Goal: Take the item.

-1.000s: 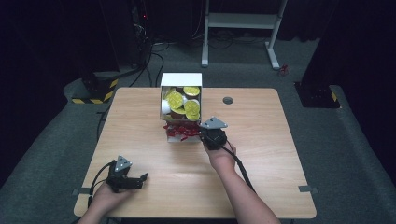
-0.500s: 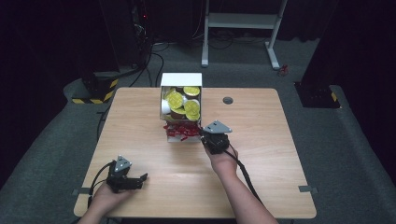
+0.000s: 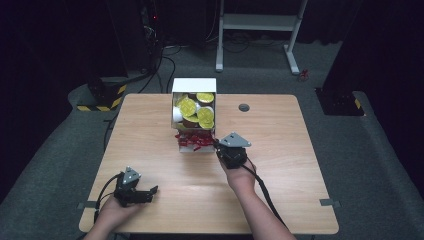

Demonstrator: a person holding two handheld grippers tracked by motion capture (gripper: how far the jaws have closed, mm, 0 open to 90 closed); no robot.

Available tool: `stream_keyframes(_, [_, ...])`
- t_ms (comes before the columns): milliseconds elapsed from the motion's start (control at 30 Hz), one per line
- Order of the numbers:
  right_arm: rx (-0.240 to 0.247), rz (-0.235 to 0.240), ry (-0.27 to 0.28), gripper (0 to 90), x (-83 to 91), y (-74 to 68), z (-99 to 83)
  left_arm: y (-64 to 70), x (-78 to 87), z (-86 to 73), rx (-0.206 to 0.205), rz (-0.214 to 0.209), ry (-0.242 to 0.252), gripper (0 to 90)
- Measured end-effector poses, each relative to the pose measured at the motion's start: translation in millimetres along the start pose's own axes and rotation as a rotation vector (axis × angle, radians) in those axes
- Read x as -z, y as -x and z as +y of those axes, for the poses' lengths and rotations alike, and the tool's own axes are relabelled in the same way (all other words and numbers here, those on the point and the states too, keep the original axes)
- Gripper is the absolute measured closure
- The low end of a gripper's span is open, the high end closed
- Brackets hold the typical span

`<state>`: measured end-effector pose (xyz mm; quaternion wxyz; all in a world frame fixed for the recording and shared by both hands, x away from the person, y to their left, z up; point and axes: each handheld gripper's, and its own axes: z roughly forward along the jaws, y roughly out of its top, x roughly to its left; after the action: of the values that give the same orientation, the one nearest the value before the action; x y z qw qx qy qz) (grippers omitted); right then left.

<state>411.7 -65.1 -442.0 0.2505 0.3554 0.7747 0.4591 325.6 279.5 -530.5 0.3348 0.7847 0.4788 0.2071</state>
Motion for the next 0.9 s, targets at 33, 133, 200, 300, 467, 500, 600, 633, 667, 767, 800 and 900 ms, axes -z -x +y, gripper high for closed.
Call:
stream_keyframes(33, [0.005,-0.002,0.001,87.6,1.0,-0.1,0.0,-0.3,0.2,0.0,-0.004,0.000,-0.003,6.6])
stream_keyframes(133, [0.006,-0.001,0.006,87.6,3.7,-1.0,-0.6,-0.2,0.2,0.0,-0.004,0.000,-0.003,6.6])
stream_keyframes(200, [0.009,-0.001,0.011,87.6,5.2,-1.1,-1.1,-0.3,0.2,0.1,-0.004,0.000,-0.004,6.6])
stream_keyframes(300, [0.003,0.000,0.017,87.6,7.0,-1.8,-2.4,-0.3,0.2,0.1,-0.005,0.000,-0.003,6.6])
stream_keyframes(467, [0.003,0.003,0.023,87.6,11.8,-3.1,-3.7,-0.5,0.2,0.1,-0.008,0.001,-0.004,6.6])
stream_keyframes(500, [0.003,0.002,0.023,87.6,12.9,-3.3,-3.9,-0.4,0.2,0.1,-0.006,0.001,-0.004,6.6])
stream_keyframes(600, [0.002,0.003,0.025,87.7,15.5,-3.3,-4.1,-0.4,0.2,0.1,-0.007,0.001,-0.004,6.5])
stream_keyframes(633, [0.003,0.002,0.027,87.7,16.2,-3.3,-4.2,-0.4,0.2,0.1,-0.006,0.000,-0.004,6.6])
stream_keyframes(667, [0.004,0.001,0.027,87.7,16.8,-3.4,-4.2,-0.4,0.2,0.1,-0.006,0.000,-0.004,6.5])
stream_keyframes(767, [0.004,0.003,0.031,87.7,18.9,-4.1,-4.3,-0.4,0.2,0.1,-0.006,0.000,-0.004,6.6])
stream_keyframes(800, [0.004,0.003,0.032,87.7,19.7,-4.3,-4.4,-0.4,0.2,0.1,-0.006,0.000,-0.003,6.6])
stream_keyframes(900, [0.005,0.004,0.036,87.7,21.9,-5.0,-5.0,-0.4,0.2,0.1,-0.006,0.000,-0.003,6.6])
